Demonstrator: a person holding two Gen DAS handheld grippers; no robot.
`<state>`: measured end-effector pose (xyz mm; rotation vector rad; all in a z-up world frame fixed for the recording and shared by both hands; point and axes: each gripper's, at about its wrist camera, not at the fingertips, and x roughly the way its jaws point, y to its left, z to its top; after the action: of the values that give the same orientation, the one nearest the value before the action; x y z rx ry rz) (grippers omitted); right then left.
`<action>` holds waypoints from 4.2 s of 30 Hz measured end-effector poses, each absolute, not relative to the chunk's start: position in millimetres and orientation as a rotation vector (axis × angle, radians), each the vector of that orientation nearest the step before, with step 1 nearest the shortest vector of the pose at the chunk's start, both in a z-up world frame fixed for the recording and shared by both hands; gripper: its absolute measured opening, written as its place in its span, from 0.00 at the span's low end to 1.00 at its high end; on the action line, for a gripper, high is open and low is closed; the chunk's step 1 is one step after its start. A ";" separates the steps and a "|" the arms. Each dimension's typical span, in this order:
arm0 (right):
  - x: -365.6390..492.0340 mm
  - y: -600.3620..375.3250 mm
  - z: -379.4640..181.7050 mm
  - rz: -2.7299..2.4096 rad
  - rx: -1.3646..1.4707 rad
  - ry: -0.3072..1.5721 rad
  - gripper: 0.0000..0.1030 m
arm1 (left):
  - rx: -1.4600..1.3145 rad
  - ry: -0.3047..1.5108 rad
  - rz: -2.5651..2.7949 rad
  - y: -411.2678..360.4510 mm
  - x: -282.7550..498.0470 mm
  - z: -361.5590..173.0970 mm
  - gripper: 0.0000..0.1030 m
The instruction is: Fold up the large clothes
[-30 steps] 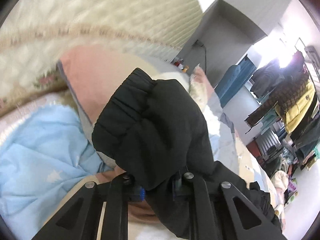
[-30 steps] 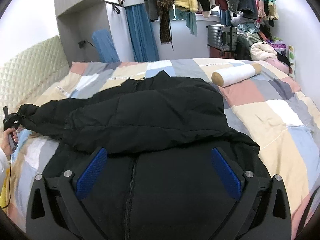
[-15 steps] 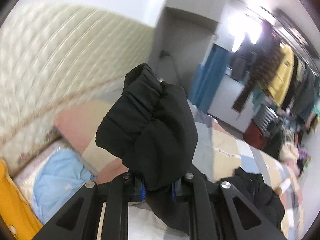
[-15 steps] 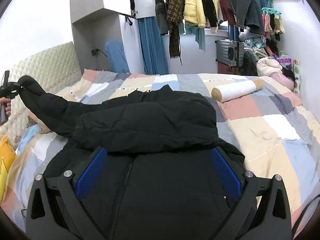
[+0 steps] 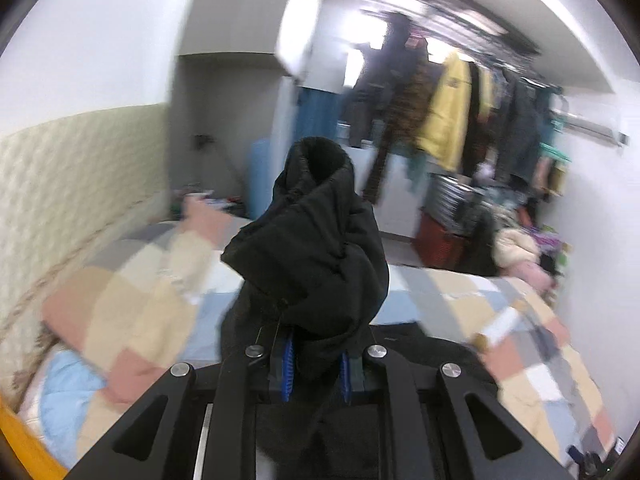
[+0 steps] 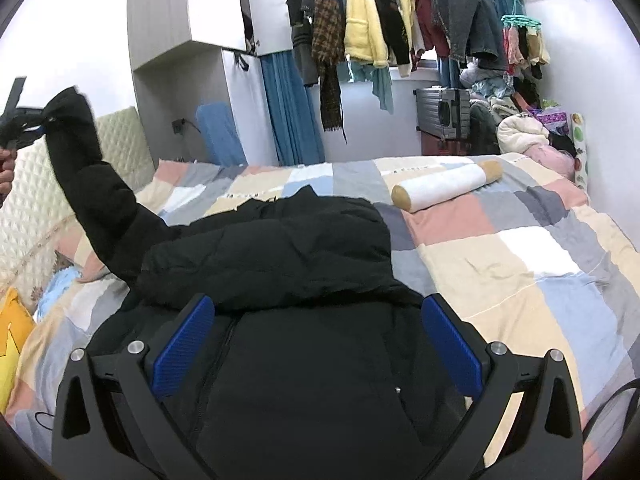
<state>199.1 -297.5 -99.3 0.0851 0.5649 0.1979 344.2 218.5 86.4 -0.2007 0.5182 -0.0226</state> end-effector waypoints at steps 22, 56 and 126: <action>209.2 -369.8 -131.3 0.195 0.299 0.613 1.00 | -0.111 0.633 -0.284 -88.1 406.6 -97.4 0.14; 221.1 -368.9 -144.1 0.188 0.283 0.630 1.00 | 0.143 0.564 -0.112 -126.0 293.2 -107.9 0.70; 409.1 -302.0 -105.5 0.178 0.359 0.644 0.14 | -0.356 0.609 -0.025 115.4 206.1 -180.8 0.70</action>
<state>409.1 -302.0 -105.5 0.3593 0.6443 0.1781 206.1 115.4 -180.8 -0.3555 0.6092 -0.0246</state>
